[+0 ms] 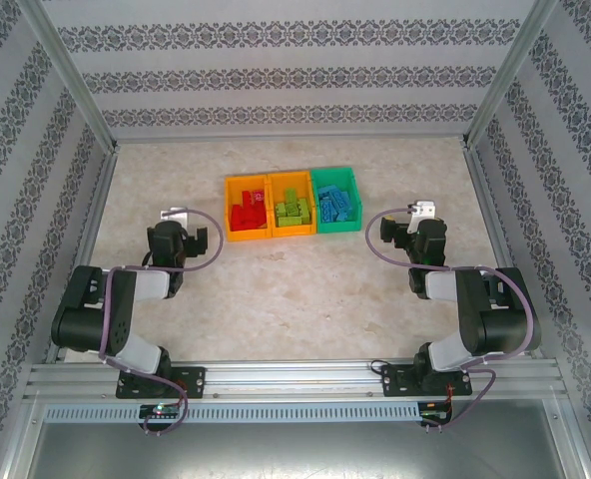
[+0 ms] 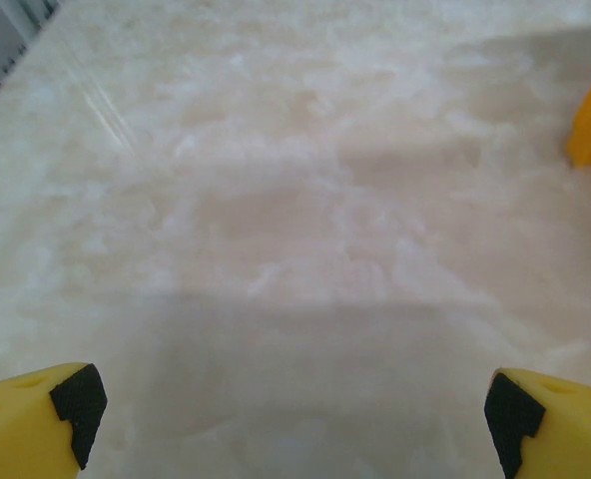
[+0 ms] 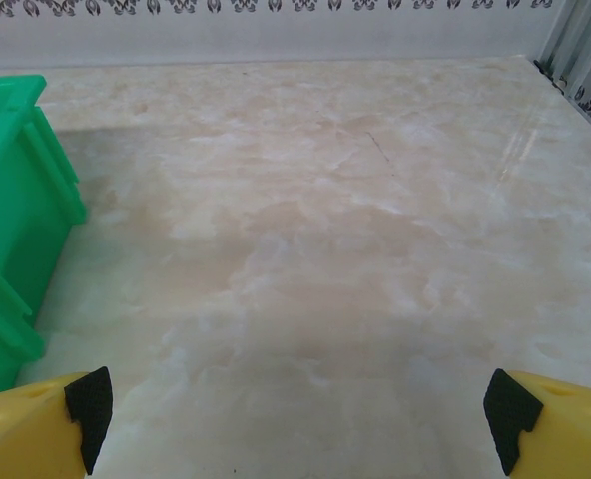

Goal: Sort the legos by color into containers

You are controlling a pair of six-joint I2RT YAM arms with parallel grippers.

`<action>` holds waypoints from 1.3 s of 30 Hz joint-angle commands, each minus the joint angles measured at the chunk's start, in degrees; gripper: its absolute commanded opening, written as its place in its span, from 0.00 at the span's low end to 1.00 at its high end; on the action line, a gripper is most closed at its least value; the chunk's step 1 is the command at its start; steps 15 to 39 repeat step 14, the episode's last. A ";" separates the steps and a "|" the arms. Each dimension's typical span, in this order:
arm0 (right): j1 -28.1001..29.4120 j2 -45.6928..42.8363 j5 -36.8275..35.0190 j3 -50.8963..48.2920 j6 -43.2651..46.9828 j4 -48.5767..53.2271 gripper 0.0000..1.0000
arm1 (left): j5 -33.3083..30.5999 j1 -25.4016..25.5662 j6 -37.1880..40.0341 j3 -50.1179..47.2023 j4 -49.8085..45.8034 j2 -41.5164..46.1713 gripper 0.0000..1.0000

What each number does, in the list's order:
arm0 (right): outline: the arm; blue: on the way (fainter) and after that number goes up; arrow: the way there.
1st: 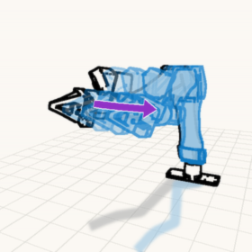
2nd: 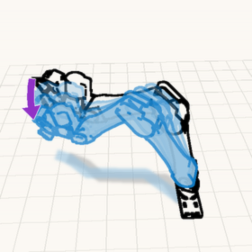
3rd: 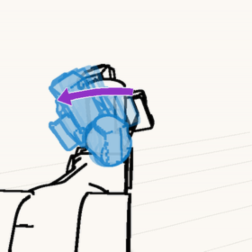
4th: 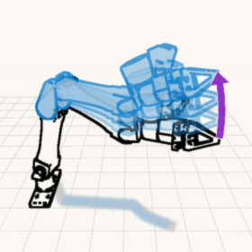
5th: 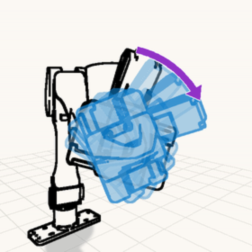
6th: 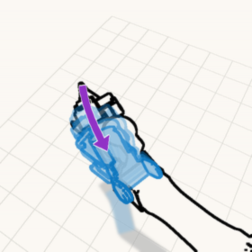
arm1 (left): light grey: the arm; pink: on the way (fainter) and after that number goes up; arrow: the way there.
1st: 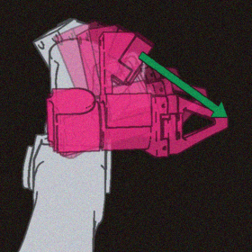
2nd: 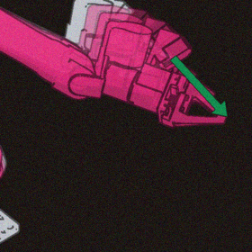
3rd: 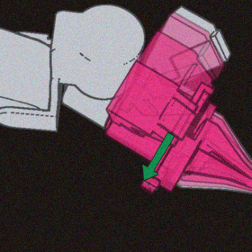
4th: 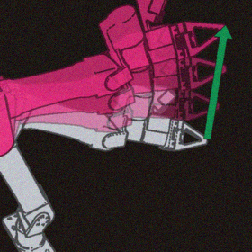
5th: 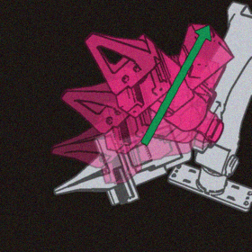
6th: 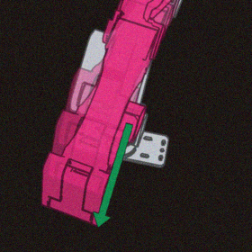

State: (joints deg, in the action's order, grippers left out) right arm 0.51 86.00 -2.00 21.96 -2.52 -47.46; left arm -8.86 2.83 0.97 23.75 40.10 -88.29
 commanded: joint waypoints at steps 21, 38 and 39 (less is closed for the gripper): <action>0.55 0.14 0.49 0.54 1.37 -2.28 0.98 | 5.73 -1.86 -1.54 -0.45 8.32 -1.18 0.99; 0.55 0.14 0.49 0.54 1.37 -2.28 0.98 | 5.73 -1.86 -1.54 -0.45 8.32 -1.18 0.99; 0.55 0.14 0.49 0.54 1.37 -2.28 0.98 | 5.73 -1.86 -1.54 -0.45 8.32 -1.18 0.99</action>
